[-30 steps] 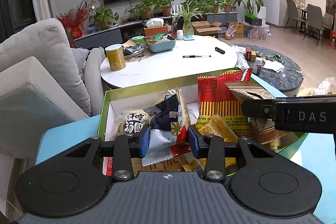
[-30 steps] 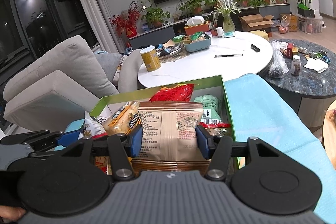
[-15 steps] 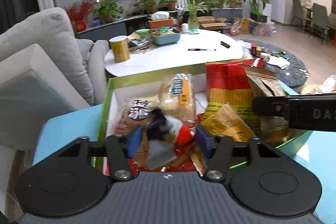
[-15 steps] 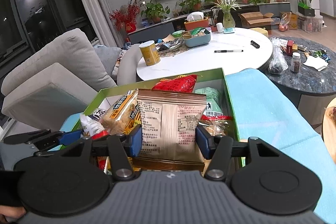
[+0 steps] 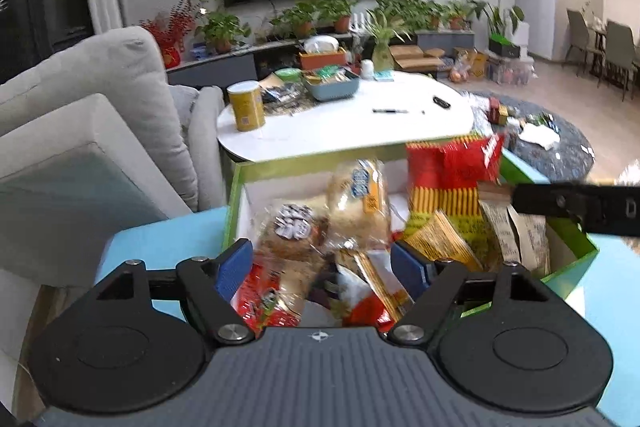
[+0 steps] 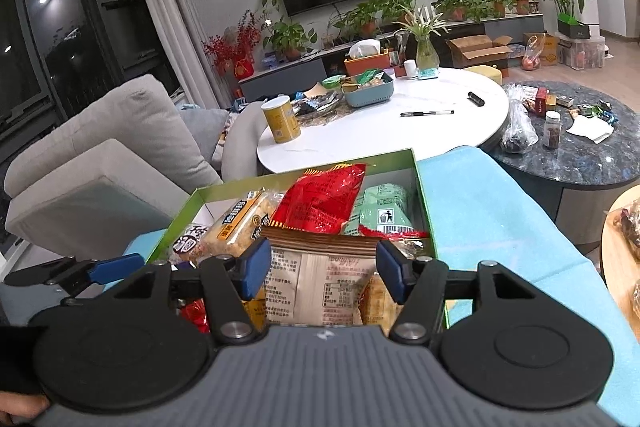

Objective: Organize snacks

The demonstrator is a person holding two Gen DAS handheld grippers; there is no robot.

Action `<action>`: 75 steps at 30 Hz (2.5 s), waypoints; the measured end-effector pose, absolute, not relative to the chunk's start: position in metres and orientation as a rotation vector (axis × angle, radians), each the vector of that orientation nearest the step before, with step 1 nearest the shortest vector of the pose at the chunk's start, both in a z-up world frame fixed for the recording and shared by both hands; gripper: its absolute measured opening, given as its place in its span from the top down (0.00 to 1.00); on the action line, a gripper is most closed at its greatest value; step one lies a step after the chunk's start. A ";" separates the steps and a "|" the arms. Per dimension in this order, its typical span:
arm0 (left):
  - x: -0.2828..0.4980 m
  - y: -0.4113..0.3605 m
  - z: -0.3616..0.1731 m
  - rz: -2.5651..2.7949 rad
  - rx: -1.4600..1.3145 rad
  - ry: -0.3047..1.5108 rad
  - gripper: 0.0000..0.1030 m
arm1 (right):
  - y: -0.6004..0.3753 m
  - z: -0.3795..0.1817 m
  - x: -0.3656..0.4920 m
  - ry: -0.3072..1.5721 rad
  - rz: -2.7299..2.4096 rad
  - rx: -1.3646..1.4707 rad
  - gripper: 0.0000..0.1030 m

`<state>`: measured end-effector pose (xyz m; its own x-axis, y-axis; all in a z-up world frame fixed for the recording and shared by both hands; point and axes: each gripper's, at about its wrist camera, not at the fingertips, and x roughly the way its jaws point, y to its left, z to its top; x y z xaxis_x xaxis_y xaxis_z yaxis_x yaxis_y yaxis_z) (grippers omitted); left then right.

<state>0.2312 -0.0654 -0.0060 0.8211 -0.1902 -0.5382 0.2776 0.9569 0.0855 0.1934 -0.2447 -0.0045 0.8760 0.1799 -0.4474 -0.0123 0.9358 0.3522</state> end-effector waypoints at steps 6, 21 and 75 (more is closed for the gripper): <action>0.219 -0.056 0.009 -0.231 0.130 0.514 0.20 | -0.240 0.002 0.187 0.484 0.114 0.344 0.17; 0.139 -0.047 0.056 -0.158 0.121 0.299 0.00 | -0.238 0.041 0.125 0.356 0.115 0.330 0.17; 0.012 -0.026 0.020 -0.137 0.064 0.409 0.00 | -0.202 0.008 0.004 0.300 0.015 0.191 0.17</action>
